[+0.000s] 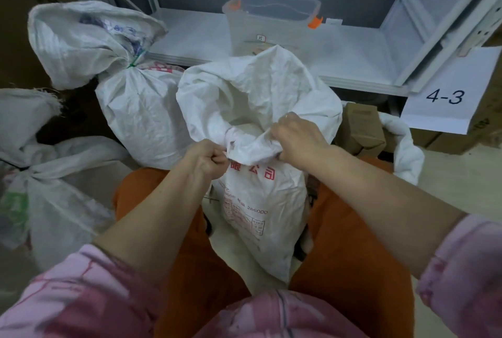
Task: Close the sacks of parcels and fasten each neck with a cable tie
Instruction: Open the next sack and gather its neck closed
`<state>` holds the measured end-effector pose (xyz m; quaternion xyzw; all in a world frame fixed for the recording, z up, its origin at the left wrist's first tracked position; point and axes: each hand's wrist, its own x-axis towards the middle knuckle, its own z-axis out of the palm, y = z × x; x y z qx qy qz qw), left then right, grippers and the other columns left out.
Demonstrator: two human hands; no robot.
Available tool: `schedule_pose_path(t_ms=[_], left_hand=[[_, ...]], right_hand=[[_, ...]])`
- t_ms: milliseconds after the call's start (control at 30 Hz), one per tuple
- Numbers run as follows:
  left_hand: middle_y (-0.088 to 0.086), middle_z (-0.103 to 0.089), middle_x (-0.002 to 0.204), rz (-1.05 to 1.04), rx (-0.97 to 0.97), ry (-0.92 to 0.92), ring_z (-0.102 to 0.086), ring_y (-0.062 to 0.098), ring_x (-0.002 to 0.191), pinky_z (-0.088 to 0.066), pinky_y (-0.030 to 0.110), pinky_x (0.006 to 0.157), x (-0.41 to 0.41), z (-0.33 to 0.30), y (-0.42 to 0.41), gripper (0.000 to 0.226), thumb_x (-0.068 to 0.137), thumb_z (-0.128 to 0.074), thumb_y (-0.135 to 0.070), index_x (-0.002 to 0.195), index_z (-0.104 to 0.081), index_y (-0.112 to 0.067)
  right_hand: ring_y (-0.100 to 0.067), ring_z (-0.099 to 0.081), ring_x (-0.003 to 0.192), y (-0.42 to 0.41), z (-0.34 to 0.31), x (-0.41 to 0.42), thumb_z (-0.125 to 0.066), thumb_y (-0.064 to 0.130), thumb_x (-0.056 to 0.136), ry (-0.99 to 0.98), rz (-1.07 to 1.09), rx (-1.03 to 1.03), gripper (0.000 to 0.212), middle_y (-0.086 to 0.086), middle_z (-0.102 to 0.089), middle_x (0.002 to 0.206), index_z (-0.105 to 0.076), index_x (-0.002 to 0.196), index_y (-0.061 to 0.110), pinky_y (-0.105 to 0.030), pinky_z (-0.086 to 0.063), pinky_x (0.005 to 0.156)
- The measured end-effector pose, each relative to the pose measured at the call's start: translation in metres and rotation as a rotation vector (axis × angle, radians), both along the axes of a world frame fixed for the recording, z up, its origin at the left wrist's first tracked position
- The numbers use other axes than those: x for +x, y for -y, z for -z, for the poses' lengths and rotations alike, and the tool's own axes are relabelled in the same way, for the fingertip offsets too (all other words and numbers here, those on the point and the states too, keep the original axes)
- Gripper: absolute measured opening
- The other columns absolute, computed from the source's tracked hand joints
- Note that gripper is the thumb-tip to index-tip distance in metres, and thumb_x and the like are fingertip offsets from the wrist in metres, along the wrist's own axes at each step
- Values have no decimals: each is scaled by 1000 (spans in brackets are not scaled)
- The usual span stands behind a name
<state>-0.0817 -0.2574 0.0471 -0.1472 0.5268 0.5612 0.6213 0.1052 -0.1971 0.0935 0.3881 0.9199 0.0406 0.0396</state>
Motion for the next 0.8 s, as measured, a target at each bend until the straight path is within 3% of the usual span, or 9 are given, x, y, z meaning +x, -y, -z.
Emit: schedule_pose_path(t_ms=[100, 200, 267, 333, 467, 533, 600, 700, 800], left_hand=[[-2, -36, 40, 122, -82, -247, -26, 5, 26, -18, 13, 27, 4, -5, 8, 33, 92, -45, 5, 65, -39, -12], [11, -56, 79, 292, -268, -956, -55, 17, 63, -46, 23, 49, 6, -21, 17, 20, 85, -63, -5, 98, -48, 1], [9, -55, 121, 401, -167, -1445, -56, 25, 107, -50, 31, 86, -1, -35, 18, 54, 81, -67, -8, 130, -44, -6], [1, -52, 134, 697, 85, -1702, -50, 19, 120, -38, 21, 96, 3, -64, 11, 53, 81, -71, -10, 131, -52, -14], [-3, -58, 122, 1574, 14, -1683, -56, 18, 109, -47, 27, 91, 16, -92, -22, 52, 76, -77, -31, 125, -60, -24], [2, -63, 98, 1833, -50, -1532, -58, 14, 80, -50, 22, 68, 22, -87, -32, 41, 77, -76, -36, 114, -66, -23], [2, -54, 73, 1949, -77, -1478, -45, 12, 59, -39, 19, 50, 31, -79, -34, 29, 77, -75, -38, 92, -67, -15], [-2, -55, 67, 1965, -118, -1700, -52, 13, 63, -40, 23, 54, 48, -66, -30, 32, 74, -78, -39, 83, -64, -11], [0, -56, 70, 1766, -166, -2026, -58, 19, 74, -42, 27, 60, 56, -52, -19, 20, 78, -74, -24, 79, -59, -9]], right_hand=[[-25, -56, 92, 8, 20, -4, -63, -7, 72, 60, -97, 145, 24, -9, -63, 92, -62, 91, 8, -30, -36, 61], [-24, -53, 48, 12, 27, -3, -70, -14, 30, 24, -252, 285, 34, -6, -52, 48, -55, 51, 9, -23, -22, 44], [-22, -49, 42, 11, 33, -2, -64, -9, 39, -1, -323, 361, 23, -4, -49, 43, -53, 48, 10, -23, -20, 43], [-23, -50, 45, 12, 36, -2, -46, -6, 58, -67, -424, 447, 19, -5, -51, 47, -54, 53, 10, -24, -23, 44], [-24, -52, 51, 18, 37, -5, -39, -8, 70, -176, -562, 573, 27, -6, -53, 54, -59, 63, 9, -28, -32, 46], [-23, -50, 51, 18, 35, -1, -41, -9, 72, -236, -577, 632, 28, -5, -52, 55, -62, 67, 9, -30, -32, 46], [-22, -49, 51, 16, 35, 5, -42, -11, 71, -281, -569, 639, 28, -5, -50, 54, -61, 65, 9, -30, -32, 46], [-24, -55, 56, 24, 28, 6, -51, -7, 71, -251, -405, 514, 20, -7, -55, 59, -62, 66, 8, -28, -31, 48], [-24, -57, 83, 24, 10, 5, -68, 21, 80, -71, 4, -79, 15, -6, -60, 85, -59, 87, 11, -29, -34, 60]])
